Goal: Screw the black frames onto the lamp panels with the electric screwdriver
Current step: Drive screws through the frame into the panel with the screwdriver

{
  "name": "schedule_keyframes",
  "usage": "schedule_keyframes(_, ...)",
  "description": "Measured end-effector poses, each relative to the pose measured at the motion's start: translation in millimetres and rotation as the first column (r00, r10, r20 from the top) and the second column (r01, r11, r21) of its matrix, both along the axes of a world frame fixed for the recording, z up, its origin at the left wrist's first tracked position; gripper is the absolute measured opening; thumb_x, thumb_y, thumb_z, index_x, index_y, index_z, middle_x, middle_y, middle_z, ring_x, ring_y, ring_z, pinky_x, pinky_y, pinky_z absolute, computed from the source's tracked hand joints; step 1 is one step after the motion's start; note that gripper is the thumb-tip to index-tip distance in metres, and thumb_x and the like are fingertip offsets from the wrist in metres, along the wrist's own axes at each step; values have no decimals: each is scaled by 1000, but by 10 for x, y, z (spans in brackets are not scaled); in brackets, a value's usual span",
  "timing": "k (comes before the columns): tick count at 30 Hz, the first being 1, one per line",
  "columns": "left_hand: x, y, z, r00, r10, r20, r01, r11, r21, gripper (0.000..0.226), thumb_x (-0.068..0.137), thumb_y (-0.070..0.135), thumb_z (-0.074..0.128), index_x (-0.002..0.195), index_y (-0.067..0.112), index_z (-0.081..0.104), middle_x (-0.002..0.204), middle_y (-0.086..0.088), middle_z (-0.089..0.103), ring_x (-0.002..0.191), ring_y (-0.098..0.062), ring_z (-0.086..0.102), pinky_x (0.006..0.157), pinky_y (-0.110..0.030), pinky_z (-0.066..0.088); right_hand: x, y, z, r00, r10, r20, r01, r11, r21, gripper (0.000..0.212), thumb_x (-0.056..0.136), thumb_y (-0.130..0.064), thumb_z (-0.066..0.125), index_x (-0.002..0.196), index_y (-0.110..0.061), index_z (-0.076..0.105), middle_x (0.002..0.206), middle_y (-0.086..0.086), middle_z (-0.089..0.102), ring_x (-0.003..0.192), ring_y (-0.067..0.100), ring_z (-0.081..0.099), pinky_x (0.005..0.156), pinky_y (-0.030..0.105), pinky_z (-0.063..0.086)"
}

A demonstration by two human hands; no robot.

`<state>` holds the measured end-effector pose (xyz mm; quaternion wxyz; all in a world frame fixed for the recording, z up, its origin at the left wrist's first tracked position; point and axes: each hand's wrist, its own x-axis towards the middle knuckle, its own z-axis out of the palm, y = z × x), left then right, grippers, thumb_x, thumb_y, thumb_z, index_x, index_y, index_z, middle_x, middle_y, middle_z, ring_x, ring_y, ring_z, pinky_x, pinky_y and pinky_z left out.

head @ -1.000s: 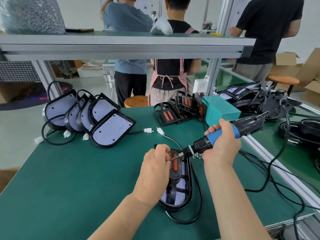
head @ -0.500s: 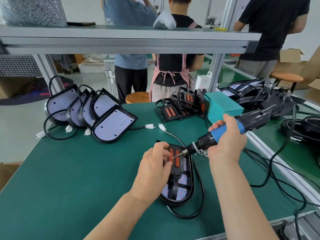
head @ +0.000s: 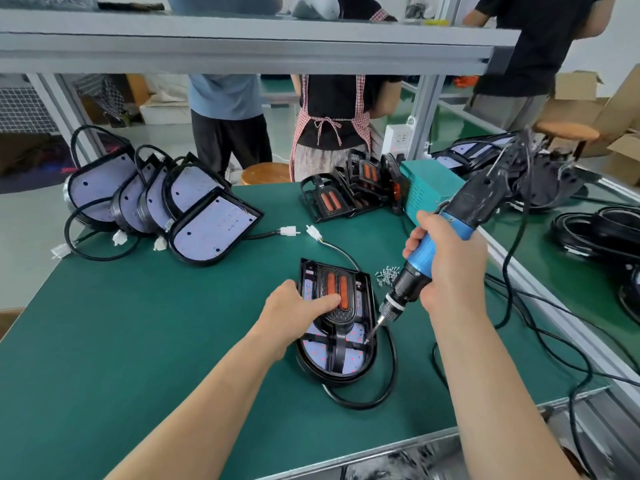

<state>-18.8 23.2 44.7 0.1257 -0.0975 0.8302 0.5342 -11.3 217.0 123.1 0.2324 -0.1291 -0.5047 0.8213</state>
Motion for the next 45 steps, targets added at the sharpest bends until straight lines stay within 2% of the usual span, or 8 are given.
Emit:
schedule_keyframes(8, -5, 16, -30, 999, 5, -32, -4, 999, 35, 49, 73, 43, 86, 101, 12, 60, 101, -5, 69, 95, -24, 66, 79, -35, 53, -18, -100, -38, 999, 28, -29, -26, 999, 39, 17, 75, -12, 71, 80, -9, 55, 57, 2, 56, 46, 18, 52, 49, 26, 46)
schedule_keyframes(14, 28, 33, 25, 1000, -6, -12, 7, 998, 55, 70, 56, 54, 81, 106, 9, 61, 107, -10, 71, 101, -30, 67, 94, -50, 54, -21, -111, -57, 999, 41, -9, -41, 998, 47, 15, 86, -2, 68, 80, -9, 56, 59, 3, 56, 47, 18, 51, 49, 26, 47)
schedule_keyframes(17, 23, 32, 17, 1000, -6, -16, 7, 998, 68, 69, 56, 54, 81, 105, 10, 61, 105, -9, 71, 99, -30, 68, 92, -49, 55, -17, -133, -69, 999, 46, -5, -46, 997, 58, 16, 87, -1, 68, 80, -10, 56, 59, 3, 56, 47, 18, 51, 49, 26, 47)
schedule_keyframes(21, 9, 26, -21, 1000, -5, -20, 7, 996, 90, 55, 66, 44, 86, 103, 12, 61, 102, -7, 71, 97, -28, 68, 90, -47, 56, -9, -158, -59, 998, 62, -15, -61, 996, 67, 16, 88, -1, 68, 81, -8, 55, 59, 3, 55, 48, 18, 51, 49, 26, 47)
schedule_keyframes(28, 23, 26, -8, 999, -13, -29, 16, 994, 112, 66, 58, 50, 82, 106, 9, 62, 105, -9, 72, 101, -30, 68, 94, -51, 54, 39, -238, -55, 993, 93, -73, -82, 986, 146, 15, 84, -3, 71, 86, -5, 56, 60, 5, 55, 47, 18, 51, 48, 27, 47)
schedule_keyframes(33, 19, 30, -24, 999, -13, -51, 19, 993, 114, 67, 59, 51, 80, 108, 8, 63, 106, -10, 72, 102, -33, 68, 95, -53, 53, 62, -251, -66, 982, 151, -118, -117, 960, 253, 15, 76, -5, 63, 70, -12, 51, 51, 5, 50, 42, 18, 46, 48, 24, 45)
schedule_keyframes(36, 15, 37, -33, 998, -10, -55, 16, 994, 110, 72, 57, 54, 79, 108, 7, 63, 107, -12, 72, 103, -35, 67, 95, -54, 53, 45, -258, -61, 971, 197, -134, -151, 943, 295, 32, 75, -3, 61, 55, -27, 54, 48, 2, 50, 43, 19, 45, 50, 26, 45)
schedule_keyframes(45, 60, 50, 7, 999, 7, -45, -1, 991, 132, 67, 56, 47, 81, 106, 8, 63, 104, -10, 73, 99, -31, 69, 94, -52, 54, 86, -235, -107, 950, 275, -147, -232, 939, 255, 31, 77, -5, 62, 57, -28, 57, 49, 2, 51, 47, 22, 45, 54, 28, 42)
